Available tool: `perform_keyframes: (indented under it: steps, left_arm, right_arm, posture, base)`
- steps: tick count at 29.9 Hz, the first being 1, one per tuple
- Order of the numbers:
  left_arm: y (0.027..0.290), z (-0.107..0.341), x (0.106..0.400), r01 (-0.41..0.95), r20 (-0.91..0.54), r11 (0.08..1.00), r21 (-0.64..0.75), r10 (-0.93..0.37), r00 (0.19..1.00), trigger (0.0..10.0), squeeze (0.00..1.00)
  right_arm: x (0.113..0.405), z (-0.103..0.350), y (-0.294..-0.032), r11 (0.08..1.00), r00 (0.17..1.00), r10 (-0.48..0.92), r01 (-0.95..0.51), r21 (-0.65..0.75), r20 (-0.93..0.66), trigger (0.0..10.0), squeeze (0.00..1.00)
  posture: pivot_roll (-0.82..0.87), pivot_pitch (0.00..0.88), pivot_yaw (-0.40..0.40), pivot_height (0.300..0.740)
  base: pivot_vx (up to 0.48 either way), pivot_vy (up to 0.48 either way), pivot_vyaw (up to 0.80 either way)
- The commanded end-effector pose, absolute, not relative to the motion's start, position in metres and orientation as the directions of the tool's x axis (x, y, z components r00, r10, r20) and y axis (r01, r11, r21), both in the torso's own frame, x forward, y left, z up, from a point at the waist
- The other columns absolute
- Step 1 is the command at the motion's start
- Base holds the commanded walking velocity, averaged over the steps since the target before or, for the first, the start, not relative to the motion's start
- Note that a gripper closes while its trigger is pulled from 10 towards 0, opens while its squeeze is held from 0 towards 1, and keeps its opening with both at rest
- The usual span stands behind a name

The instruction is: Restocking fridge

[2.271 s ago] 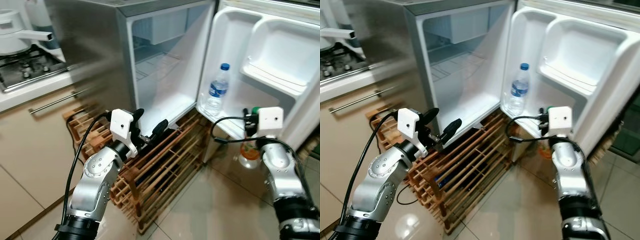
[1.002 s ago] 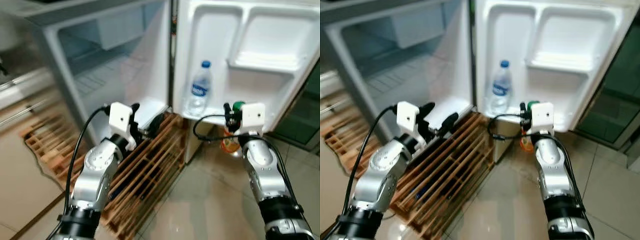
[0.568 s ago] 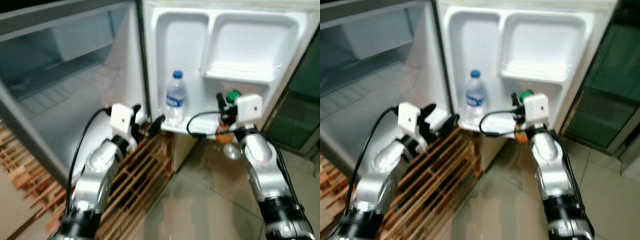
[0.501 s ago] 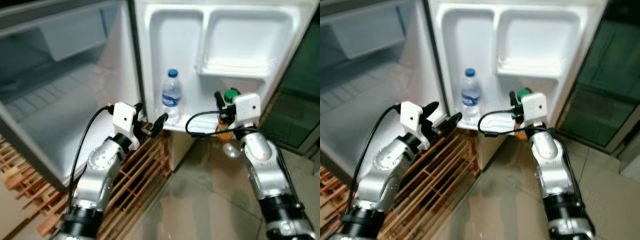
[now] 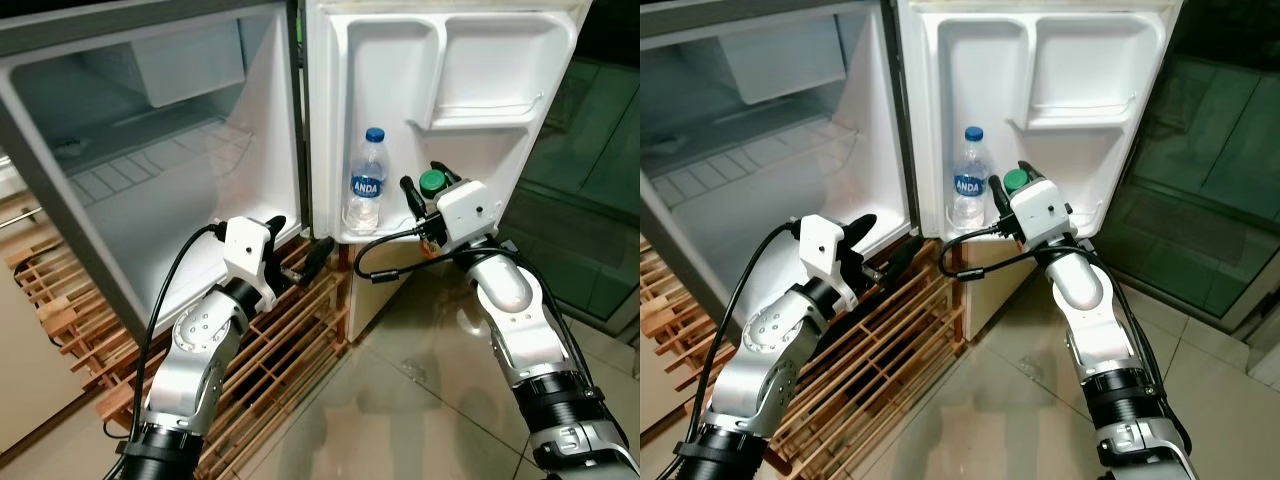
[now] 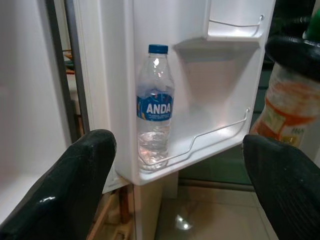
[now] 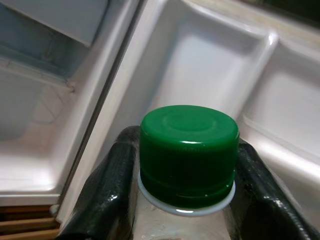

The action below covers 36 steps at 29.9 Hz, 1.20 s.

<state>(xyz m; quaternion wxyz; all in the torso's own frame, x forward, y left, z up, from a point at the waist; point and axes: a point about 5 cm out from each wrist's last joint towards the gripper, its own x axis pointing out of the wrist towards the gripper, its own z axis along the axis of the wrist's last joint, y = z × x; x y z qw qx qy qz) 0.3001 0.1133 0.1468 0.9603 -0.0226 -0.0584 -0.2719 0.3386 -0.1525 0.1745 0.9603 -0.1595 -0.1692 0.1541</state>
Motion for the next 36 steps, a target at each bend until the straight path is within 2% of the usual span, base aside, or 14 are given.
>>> perform_keyframes:
  steps: [1,7,14,18,27,36]
  left_arm:
    - [0.114,0.153,0.300,0.509,0.147,0.861,0.004,-0.504,0.851,10.0,0.00]
    - [0.108,0.154,0.302,0.512,0.141,0.859,0.014,-0.509,0.849,10.0,0.00]
    - [0.102,0.160,0.305,0.534,0.159,0.845,0.011,-0.529,0.834,10.0,0.00]
    - [0.104,0.162,0.309,0.518,0.167,0.855,-0.008,-0.510,0.844,10.0,0.00]
    - [0.103,0.166,0.307,0.523,0.178,0.853,0.003,-0.515,0.839,10.0,0.00]
    - [0.103,0.166,0.303,0.529,0.190,0.849,0.005,-0.520,0.833,10.0,0.00]
  right_arm:
    - [0.341,0.172,-0.157,0.930,0.911,0.321,-0.251,-0.269,0.259,0.0,0.00]
    - [0.339,0.164,-0.156,0.920,0.912,0.353,-0.298,-0.253,0.209,0.0,0.00]
    - [0.334,0.177,-0.154,0.897,0.886,0.379,-0.280,-0.343,0.268,0.0,0.00]
    - [0.330,0.194,-0.141,0.857,0.836,0.446,-0.296,-0.422,0.319,0.0,0.00]
    - [0.333,0.198,-0.139,0.844,0.825,0.470,-0.315,-0.434,0.315,0.0,0.00]
    - [0.336,0.202,-0.141,0.803,0.799,0.492,-0.262,-0.535,0.347,0.0,0.00]
  posture:
    - [-0.05,0.000,0.032,0.740]
    - [-0.08,0.000,0.038,0.740]
    - [-0.10,0.000,0.056,0.740]
    - [-0.10,0.000,0.063,0.740]
    - [-0.09,0.000,0.058,0.740]
    - [-0.08,0.000,0.059,0.740]
  base:
    - [0.277,0.000,0.00]
    - [0.402,0.000,0.00]
    - [0.429,0.000,0.00]
    - [0.443,0.000,0.00]
    - [0.418,0.000,0.00]
    - [0.000,0.000,0.00]
